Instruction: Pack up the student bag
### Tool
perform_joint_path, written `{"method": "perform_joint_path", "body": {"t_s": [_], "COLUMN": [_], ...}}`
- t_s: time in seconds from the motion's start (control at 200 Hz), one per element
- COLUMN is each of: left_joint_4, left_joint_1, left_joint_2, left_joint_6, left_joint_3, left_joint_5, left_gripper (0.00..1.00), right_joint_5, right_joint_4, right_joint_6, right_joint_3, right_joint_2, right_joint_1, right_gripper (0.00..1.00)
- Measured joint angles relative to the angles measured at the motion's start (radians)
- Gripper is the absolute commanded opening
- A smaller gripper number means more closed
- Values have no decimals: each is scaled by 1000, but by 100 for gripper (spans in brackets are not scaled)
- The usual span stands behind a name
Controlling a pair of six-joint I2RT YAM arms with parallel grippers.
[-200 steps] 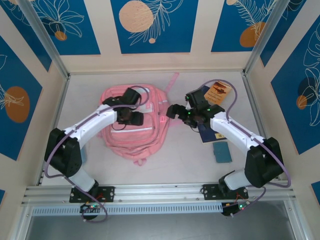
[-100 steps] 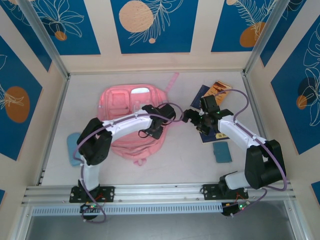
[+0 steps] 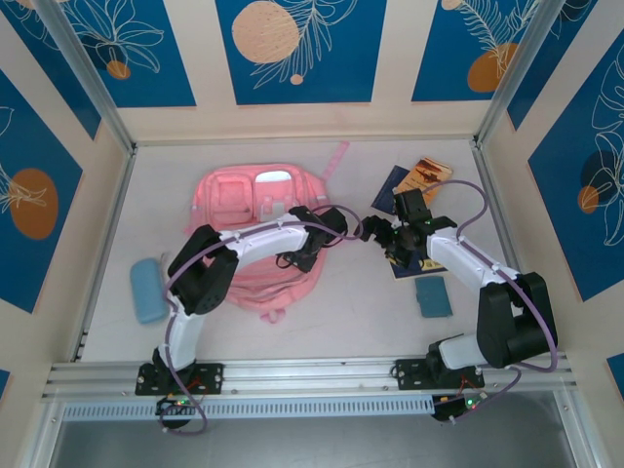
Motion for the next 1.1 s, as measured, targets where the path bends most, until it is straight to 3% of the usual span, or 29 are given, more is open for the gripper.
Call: {"method": "perform_joint_path", "body": {"t_s": [0.12, 0.185, 0.27, 0.35, 0.71, 1.1], "left_joint_4": [0, -2, -17, -28, 23, 56], "left_joint_1": [-6, -9, -13, -13, 21, 181], "left_joint_2": [3, 6, 5, -5, -336, -570], "left_joint_6": [6, 2, -6, 0, 79, 191], "left_joint_3": [1, 2, 3, 2, -139, -177], "left_joint_5": [-11, -23, -55, -76, -2, 124], "left_gripper": [45, 31, 20, 11, 6, 2], "right_joint_5": [-6, -10, -13, -22, -132, -328], "right_joint_4": [7, 8, 13, 24, 27, 155], "right_joint_6": [3, 4, 3, -14, -274, -592], "right_joint_3": [-11, -14, -16, -16, 127, 175], "right_joint_2": [0, 0, 0, 0, 98, 143], "right_joint_1": [-5, -7, -8, -9, 108, 128], "right_gripper": [100, 100, 99, 93, 73, 47]}}
